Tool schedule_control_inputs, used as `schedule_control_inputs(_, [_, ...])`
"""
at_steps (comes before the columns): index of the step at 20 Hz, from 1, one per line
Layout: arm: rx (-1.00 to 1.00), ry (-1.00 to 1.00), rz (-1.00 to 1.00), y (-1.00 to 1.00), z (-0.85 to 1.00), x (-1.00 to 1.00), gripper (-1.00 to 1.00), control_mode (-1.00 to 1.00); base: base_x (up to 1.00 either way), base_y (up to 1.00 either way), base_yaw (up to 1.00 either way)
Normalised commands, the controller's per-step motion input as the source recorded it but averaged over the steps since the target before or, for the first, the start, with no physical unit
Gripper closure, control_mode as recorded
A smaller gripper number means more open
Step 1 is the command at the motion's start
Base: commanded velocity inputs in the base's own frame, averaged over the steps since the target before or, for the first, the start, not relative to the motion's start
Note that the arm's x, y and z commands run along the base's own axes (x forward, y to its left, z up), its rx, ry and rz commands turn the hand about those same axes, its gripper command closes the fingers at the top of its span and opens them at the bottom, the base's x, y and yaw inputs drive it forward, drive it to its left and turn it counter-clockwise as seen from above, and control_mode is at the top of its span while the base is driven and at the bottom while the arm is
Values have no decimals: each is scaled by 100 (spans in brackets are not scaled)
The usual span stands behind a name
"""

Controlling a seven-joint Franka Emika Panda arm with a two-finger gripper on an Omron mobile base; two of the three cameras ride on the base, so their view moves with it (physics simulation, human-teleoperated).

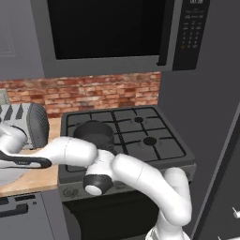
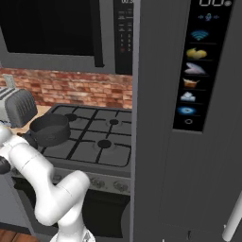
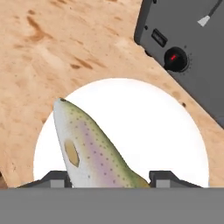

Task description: Retrieve the frozen meat and place it in the pot on a burner. Then turn the burner on.

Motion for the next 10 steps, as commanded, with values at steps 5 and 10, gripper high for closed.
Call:
schedule_control_inputs(5, [0, 0, -4, -87, 15, -64, 100, -100, 0, 0, 0])
schedule_control_inputs(10, [0, 0, -4, -100, 6, -78, 100, -100, 0, 0, 0])
